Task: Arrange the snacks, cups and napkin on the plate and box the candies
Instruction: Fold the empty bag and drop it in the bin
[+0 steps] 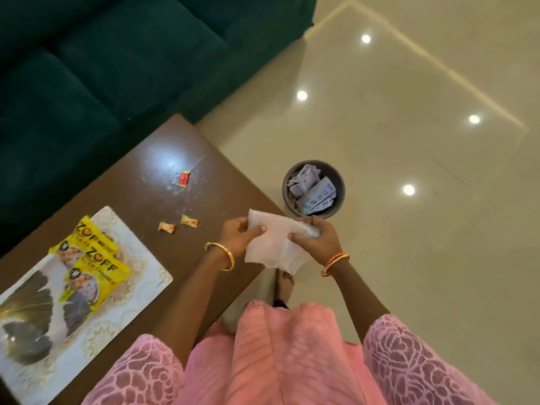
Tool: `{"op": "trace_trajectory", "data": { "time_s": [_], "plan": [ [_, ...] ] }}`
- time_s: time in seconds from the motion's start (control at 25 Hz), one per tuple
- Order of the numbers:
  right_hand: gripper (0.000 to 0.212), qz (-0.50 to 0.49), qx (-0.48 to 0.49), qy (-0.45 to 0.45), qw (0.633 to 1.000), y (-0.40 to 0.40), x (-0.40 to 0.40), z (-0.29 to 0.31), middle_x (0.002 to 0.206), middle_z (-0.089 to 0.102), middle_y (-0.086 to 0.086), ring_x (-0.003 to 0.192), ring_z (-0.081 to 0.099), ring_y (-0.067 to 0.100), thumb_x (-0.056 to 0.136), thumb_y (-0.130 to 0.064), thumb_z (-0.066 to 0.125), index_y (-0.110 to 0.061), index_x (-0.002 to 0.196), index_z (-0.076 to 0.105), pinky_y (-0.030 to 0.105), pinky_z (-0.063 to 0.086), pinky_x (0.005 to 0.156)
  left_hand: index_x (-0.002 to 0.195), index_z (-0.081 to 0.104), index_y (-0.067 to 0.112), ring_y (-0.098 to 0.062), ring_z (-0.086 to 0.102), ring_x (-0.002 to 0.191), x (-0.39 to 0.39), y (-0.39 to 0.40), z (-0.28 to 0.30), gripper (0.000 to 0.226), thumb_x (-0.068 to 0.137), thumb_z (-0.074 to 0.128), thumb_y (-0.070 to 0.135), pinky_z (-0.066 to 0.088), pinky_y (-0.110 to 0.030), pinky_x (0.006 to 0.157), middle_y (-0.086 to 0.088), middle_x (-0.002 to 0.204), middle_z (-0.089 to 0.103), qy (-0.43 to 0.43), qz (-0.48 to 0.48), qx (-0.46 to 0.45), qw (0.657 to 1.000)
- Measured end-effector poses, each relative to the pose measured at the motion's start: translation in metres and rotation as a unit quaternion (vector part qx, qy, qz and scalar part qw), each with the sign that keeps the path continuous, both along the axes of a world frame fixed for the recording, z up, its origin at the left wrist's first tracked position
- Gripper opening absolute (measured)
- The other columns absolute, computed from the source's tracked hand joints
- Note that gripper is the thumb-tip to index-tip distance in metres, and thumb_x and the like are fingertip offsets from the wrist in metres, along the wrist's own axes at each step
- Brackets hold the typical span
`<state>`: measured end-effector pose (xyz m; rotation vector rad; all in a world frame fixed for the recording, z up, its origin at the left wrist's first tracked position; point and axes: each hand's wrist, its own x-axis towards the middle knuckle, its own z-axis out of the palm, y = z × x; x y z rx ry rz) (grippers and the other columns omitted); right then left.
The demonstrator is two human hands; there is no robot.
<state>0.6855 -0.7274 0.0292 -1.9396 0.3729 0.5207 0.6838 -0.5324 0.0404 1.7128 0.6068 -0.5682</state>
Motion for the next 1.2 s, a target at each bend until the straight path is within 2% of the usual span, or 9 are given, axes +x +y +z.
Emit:
{"op": "trace_trajectory", "data": {
  "time_s": [0.12, 0.28, 0.4, 0.48, 0.56, 0.72, 0.88, 1.04, 1.2],
  "plan": [
    [0.054, -0.069, 0.061, 0.018, 0.996, -0.032, 0.033, -0.014, 0.094, 0.06, -0.002, 0.082, 0.06, 0.011, 0.063, -0.016, 0.086, -0.008, 0.104, 0.052, 0.021, 0.055, 0.069, 0.087, 0.061, 0.012, -0.012, 0.056, 0.07, 0.053, -0.049, -0.018, 0.004, 0.085, 0.064, 0.009, 0.052, -0.016, 0.057, -0.001, 0.079, 0.063, -0.046, 0.052, -0.042, 0.997],
    [0.072, -0.103, 0.092, 0.045, 0.989, -0.073, 0.073, -0.064, 0.113, 0.055, -0.006, 0.098, 0.059, 0.008, 0.065, -0.015, 0.084, -0.024, 0.119, 0.037, 0.024, 0.056, 0.072, 0.089, 0.056, 0.009, -0.021, 0.054, 0.081, 0.113, -0.101, -0.074, 0.004, 0.087, 0.059, 0.009, 0.047, -0.031, 0.072, -0.009, 0.086, 0.059, -0.043, 0.098, -0.046, 0.993],
    [0.054, -0.181, 0.02, 0.045, 0.982, -0.096, 0.105, -0.129, 0.116, 0.058, 0.015, 0.092, 0.062, 0.024, 0.071, -0.004, 0.078, -0.014, 0.113, 0.045, 0.027, 0.059, 0.067, 0.101, 0.056, 0.007, -0.027, 0.057, 0.084, 0.15, -0.125, -0.141, 0.019, 0.085, 0.063, 0.015, 0.046, -0.029, 0.071, -0.011, 0.091, 0.062, 0.016, 0.055, -0.002, 0.998],
    [0.054, -0.236, -0.042, 0.067, 0.968, -0.105, 0.123, -0.188, 0.118, 0.058, 0.021, 0.098, 0.06, 0.035, 0.073, -0.004, 0.075, -0.007, 0.118, 0.045, 0.045, 0.057, 0.079, 0.114, 0.048, 0.006, -0.033, 0.06, 0.099, 0.17, -0.139, -0.197, 0.038, 0.082, 0.067, 0.017, 0.047, -0.035, 0.081, -0.019, 0.111, 0.063, 0.069, 0.011, 0.041, 0.997],
    [0.056, -0.263, -0.095, 0.095, 0.955, -0.113, 0.138, -0.245, 0.119, 0.059, 0.022, 0.1, 0.059, 0.037, 0.073, -0.007, 0.075, -0.006, 0.121, 0.045, 0.047, 0.054, 0.087, 0.122, 0.041, 0.004, -0.035, 0.056, 0.112, 0.183, -0.151, -0.249, 0.052, 0.079, 0.069, 0.016, 0.046, -0.039, 0.091, -0.019, 0.126, 0.057, 0.094, -0.037, 0.092, 0.991],
    [0.056, -0.314, -0.14, 0.148, 0.927, -0.115, 0.164, -0.34, 0.119, 0.058, 0.024, 0.104, 0.058, 0.04, 0.072, -0.007, 0.073, -0.004, 0.12, 0.044, 0.041, 0.05, 0.082, 0.117, 0.049, 0.007, -0.038, 0.053, 0.114, 0.198, -0.182, -0.334, 0.034, 0.085, 0.058, 0.016, 0.047, -0.043, 0.099, -0.02, 0.129, 0.053, 0.135, -0.154, 0.098, 0.974],
    [0.069, -0.269, -0.201, 0.16, 0.928, -0.097, 0.18, -0.394, 0.124, 0.054, 0.026, 0.108, 0.056, 0.044, 0.071, -0.014, 0.076, -0.004, 0.124, 0.033, 0.047, 0.05, 0.087, 0.132, 0.042, 0.007, -0.037, 0.047, 0.122, 0.207, -0.2, -0.377, 0.042, 0.095, 0.037, 0.027, 0.042, -0.047, 0.105, -0.022, 0.137, 0.047, 0.233, -0.15, 0.016, 0.961],
    [0.09, -0.205, -0.223, 0.213, 0.929, -0.083, 0.185, -0.411, 0.139, 0.035, 0.024, 0.122, 0.045, 0.044, 0.077, -0.052, 0.065, -0.012, 0.14, 0.016, 0.053, 0.044, 0.096, 0.14, 0.032, 0.002, -0.037, 0.038, 0.131, 0.219, -0.203, -0.386, 0.053, 0.098, 0.026, 0.034, 0.031, -0.047, 0.113, -0.022, 0.145, 0.038, 0.239, -0.142, 0.037, 0.96],
    [0.058, -0.163, -0.297, 0.156, 0.928, -0.084, 0.171, -0.389, 0.129, 0.045, 0.022, 0.117, 0.047, 0.04, 0.09, -0.051, 0.042, -0.008, 0.128, 0.046, 0.049, 0.046, 0.091, 0.142, 0.028, 0.004, -0.038, 0.044, 0.126, 0.215, -0.181, -0.371, 0.051, 0.096, 0.031, 0.025, 0.039, -0.048, 0.107, -0.023, 0.143, 0.04, 0.251, -0.181, 0.086, 0.947]
  ]
}}
